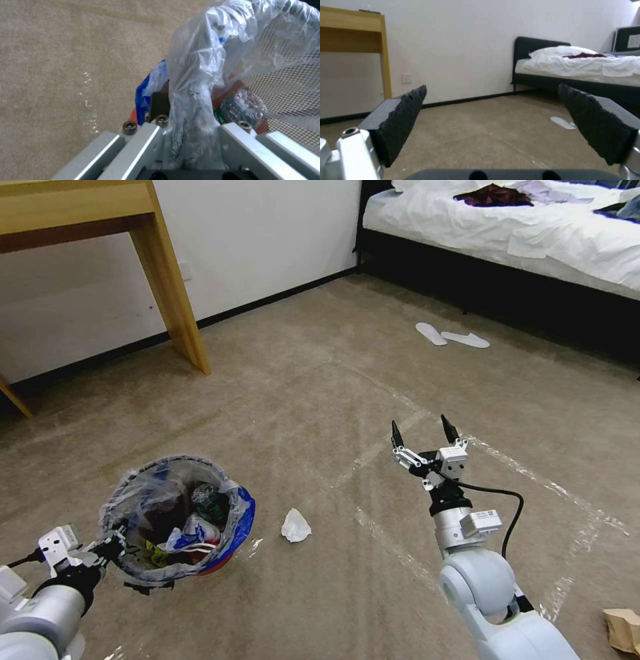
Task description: Pick up the trash bin and place the garbage on the floor into it.
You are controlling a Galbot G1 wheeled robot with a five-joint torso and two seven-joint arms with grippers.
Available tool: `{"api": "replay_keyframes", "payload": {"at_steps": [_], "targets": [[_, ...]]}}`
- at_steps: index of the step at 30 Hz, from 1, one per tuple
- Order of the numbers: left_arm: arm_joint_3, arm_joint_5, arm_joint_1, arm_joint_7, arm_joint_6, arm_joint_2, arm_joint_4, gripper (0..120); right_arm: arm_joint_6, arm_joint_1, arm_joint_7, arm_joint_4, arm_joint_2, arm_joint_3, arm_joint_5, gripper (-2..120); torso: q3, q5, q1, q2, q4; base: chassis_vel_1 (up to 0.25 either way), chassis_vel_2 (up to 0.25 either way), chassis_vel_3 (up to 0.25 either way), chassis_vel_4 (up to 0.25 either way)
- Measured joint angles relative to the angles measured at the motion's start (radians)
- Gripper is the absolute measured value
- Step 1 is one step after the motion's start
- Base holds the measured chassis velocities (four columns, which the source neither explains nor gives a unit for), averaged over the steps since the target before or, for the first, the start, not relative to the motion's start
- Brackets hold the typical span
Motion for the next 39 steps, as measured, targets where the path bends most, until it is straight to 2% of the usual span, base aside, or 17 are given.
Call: {"api": "replay_keyframes", "payload": {"at_steps": [12,21,29,31,32,33,34,38,39], "targets": [[-0.008,-0.015,-0.002,-0.001,0.0,0.012,0.0,1,0.0,-0.006,-0.01,-0.002,0.013,-0.011,-0.008,100,0.0,0.0,0.0,0.0,0.0,0.0,0.0,0.0,0.0],[-0.04,-0.034,-0.005,-0.004,0.001,0.026,0.011,1,-0.002,0.001,-0.018,-0.008,0.017,-0.022,-0.012,100,0.0,-0.0001,0.0,0.0,0.0,0.0,0.0,0.0,0.0],[-0.045,-0.035,-0.002,-0.004,0.001,0.024,0.018,1,-0.026,0.042,0.011,-0.015,0.0,-0.062,0.01,100,0.0,0.0,0.0,0.0,-0.0002,-0.048,0.043,0.04,-0.034],[-0.046,-0.034,0.0,-0.005,0.001,0.021,0.018,1,-0.091,0.085,0.045,-0.019,-0.031,-0.113,0.063,100,0.0,0.0001,0.0,0.0,0.0,0.0,0.0,0.0,0.0],[-0.046,-0.034,0.0,-0.005,0.001,0.021,0.018,1,-0.091,0.085,0.045,-0.019,-0.031,-0.113,0.063,100,0.0,0.0001,0.0,0.0,0.0,0.0,0.0,0.0,0.0],[-0.046,-0.033,0.001,-0.005,0.001,0.019,0.02,1,-0.151,0.113,0.074,-0.021,-0.057,-0.157,0.121,100,0.0,-0.0001,0.0,0.0,0.0,0.0,0.0,0.0,0.0],[-0.046,-0.033,0.001,-0.005,0.001,0.019,0.02,1,-0.151,0.113,0.074,-0.021,-0.057,-0.157,0.121,100,0.0,-0.0001,0.0,0.0,0.0,0.0,0.0,0.0,0.0],[-0.046,-0.028,0.002,-0.005,0.001,0.015,0.023,1,-0.422,0.196,0.212,-0.012,-0.139,-0.299,0.334,100,0.0,-0.0002,0.0,0.0,0.0001,0.0,0.0,0.0,0.0],[-0.046,-0.028,0.002,-0.005,0.001,0.015,0.023,1,-0.422,0.196,0.212,-0.012,-0.139,-0.299,0.334,100,0.0,-0.0002,0.0,0.0,0.0001,0.0,0.0,0.0,0.0]]}}
